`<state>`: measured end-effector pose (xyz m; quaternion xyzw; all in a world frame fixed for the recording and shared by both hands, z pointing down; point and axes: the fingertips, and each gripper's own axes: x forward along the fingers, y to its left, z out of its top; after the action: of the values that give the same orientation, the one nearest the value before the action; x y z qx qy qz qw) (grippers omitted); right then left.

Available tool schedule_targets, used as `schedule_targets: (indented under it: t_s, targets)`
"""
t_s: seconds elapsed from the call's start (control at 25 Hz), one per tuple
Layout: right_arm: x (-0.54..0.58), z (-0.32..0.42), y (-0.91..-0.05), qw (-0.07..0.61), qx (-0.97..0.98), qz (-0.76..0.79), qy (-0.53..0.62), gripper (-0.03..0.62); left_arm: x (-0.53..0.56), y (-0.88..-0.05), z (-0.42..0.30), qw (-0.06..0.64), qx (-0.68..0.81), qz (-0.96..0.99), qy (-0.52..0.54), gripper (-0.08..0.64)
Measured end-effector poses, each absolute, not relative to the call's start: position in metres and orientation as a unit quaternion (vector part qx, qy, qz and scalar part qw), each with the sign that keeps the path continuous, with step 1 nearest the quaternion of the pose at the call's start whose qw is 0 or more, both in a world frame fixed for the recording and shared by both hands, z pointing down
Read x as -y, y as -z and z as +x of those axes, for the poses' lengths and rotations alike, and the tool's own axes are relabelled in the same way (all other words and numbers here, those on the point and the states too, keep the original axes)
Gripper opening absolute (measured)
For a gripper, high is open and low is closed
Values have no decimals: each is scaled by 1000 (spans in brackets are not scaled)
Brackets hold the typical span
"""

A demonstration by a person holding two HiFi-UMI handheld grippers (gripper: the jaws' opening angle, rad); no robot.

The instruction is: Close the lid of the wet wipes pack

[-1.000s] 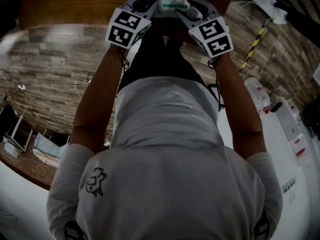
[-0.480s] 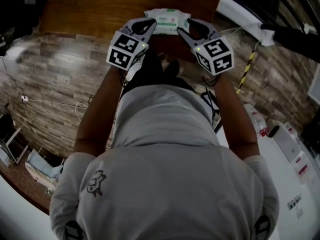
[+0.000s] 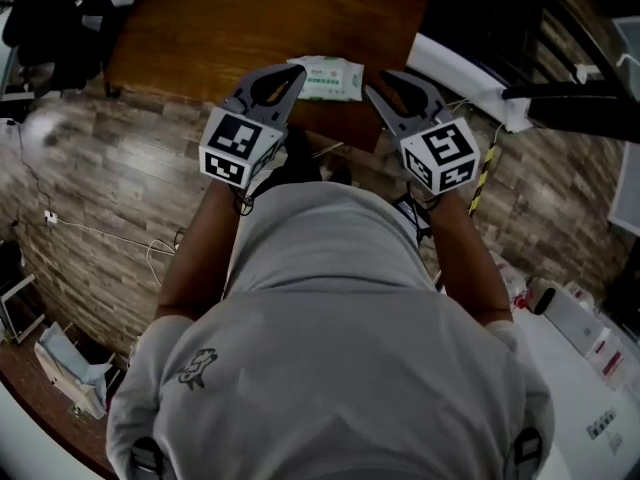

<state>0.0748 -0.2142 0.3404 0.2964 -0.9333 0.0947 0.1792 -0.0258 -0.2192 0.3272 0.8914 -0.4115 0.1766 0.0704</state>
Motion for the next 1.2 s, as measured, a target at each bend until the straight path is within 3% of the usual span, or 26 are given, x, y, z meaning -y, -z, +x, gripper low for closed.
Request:
schedule_targets:
  t_s: [0.28,1.2]
  targets:
    - [183,105,-279,119,940,315,-55,43,189,-264,-24,42,434,891,-129,14]
    - [138,129,-252,112,948,295,-46,41,103,-236,-48,40,481,870,-102,14]
